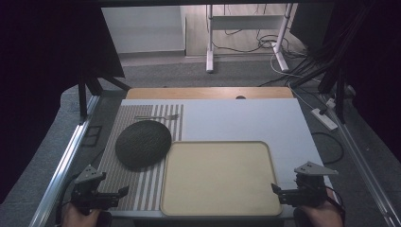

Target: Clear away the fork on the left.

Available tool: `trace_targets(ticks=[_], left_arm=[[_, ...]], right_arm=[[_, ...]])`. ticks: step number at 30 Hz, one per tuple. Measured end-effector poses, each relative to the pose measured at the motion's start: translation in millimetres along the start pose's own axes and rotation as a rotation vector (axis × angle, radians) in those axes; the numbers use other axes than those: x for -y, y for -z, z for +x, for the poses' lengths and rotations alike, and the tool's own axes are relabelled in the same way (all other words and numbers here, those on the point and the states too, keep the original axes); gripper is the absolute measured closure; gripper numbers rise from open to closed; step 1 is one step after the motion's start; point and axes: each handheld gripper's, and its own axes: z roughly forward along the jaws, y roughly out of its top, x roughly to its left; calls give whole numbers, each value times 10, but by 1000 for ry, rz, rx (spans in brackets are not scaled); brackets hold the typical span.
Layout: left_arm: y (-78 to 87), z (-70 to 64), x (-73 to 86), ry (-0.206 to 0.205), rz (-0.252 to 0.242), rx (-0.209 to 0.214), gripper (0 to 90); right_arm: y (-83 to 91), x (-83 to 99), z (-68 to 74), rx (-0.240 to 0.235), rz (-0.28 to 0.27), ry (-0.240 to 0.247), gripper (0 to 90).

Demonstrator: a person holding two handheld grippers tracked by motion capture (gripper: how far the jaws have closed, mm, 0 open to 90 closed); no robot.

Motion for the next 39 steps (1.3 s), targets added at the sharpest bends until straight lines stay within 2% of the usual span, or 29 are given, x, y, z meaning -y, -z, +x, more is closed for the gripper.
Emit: trace_targets(ticks=[4, 13, 28, 32, 37, 39], left_arm=[[-6, 11, -6, -1, 2, 14, 8], [-31, 4, -24, -12, 21, 17, 11], [-51, 15, -37, -7, 42, 32, 11], [-65, 0, -54, -19, 54, 35, 2], [-69, -8, -117, -39, 26, 39, 0], [-82, -7, -158, -65, 11, 34, 0]], right_arm=[[-4, 4, -2, -4, 8, -1, 0], [-6, 10, -2, -10, 21, 0, 0], [-16, 8, 2, -16, 24, 7, 0], [-14, 8, 5, -15, 22, 10, 0], [-12, 6, 13, -14, 20, 15, 0], [-14, 4, 15, -14, 22, 19, 0]])
